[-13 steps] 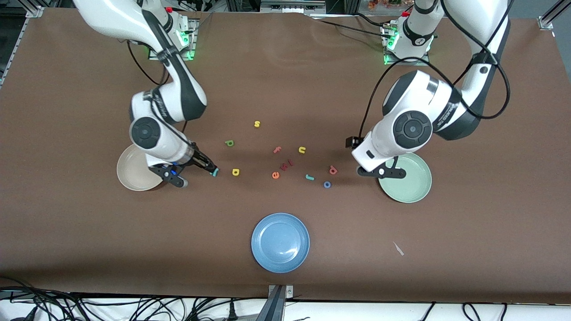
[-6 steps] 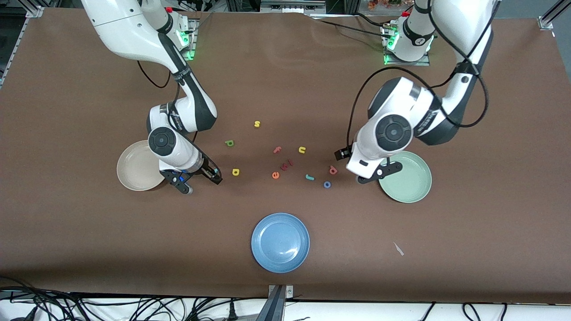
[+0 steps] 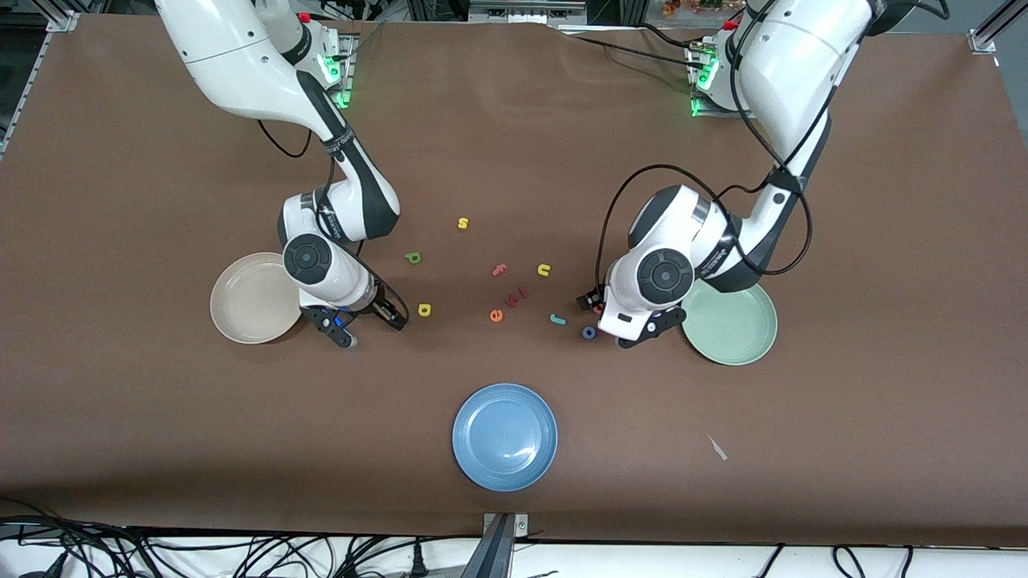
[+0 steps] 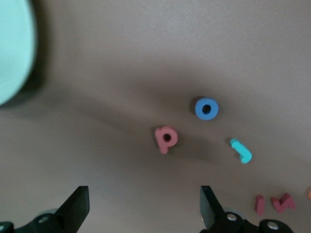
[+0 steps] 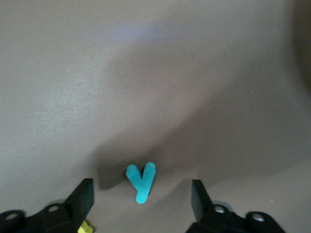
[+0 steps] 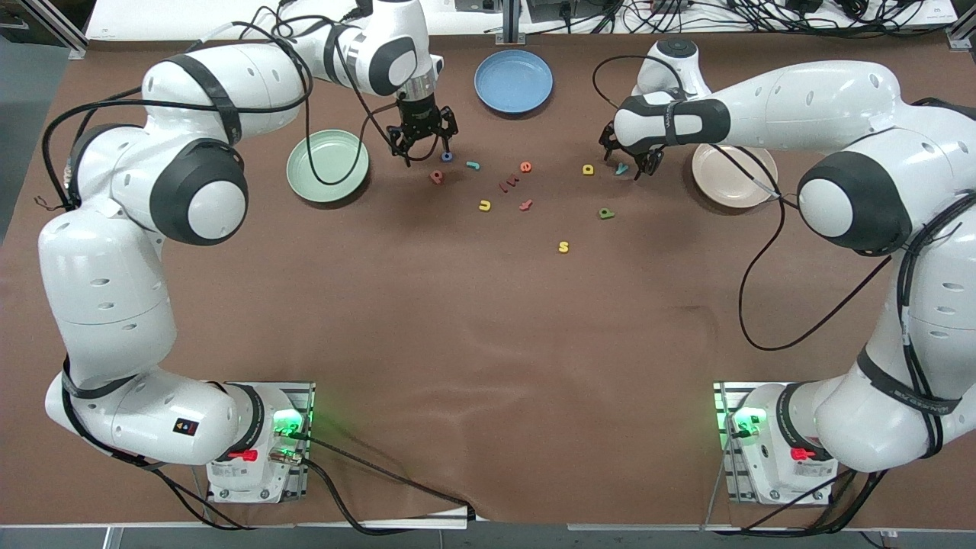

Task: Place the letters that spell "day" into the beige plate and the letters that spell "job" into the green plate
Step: 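Drop the y on the white plate while the left gripper grasps the p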

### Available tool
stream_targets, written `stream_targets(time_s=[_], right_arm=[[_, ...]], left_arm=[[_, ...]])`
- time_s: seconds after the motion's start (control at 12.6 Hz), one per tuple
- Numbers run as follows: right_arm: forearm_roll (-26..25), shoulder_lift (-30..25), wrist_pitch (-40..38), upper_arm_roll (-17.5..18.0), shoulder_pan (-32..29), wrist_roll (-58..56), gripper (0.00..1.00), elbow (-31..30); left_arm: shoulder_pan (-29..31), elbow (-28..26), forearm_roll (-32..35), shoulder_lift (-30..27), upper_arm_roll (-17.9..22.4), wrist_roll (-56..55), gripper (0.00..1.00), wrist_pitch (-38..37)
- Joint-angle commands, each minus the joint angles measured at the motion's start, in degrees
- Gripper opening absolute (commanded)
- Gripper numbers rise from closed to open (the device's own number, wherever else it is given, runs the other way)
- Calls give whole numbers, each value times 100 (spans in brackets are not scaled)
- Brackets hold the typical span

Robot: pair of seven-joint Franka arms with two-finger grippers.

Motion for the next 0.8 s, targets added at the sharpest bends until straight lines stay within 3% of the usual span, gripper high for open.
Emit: stream_targets(time_s=[0.0, 0.24, 0.48, 0.56, 0.72], right_arm=[[77, 41, 59, 13, 12, 36, 68, 46], [77, 77, 59, 13, 4, 27, 30, 63], [86, 156, 207, 13, 21, 36, 11, 55], [86, 191, 208, 13, 21, 45, 0, 72], [164, 173, 121, 13, -22, -8, 0, 212]], left_arm=[[-55, 118, -174, 66, 14, -173, 100, 121], [-20, 83, -165, 162, 23, -620, 100, 507], [-2, 83, -139, 285, 75, -621, 100, 606], [-2, 100, -121, 434, 84, -621, 100, 632], [-28, 22, -42, 671, 145, -613, 100, 999]])
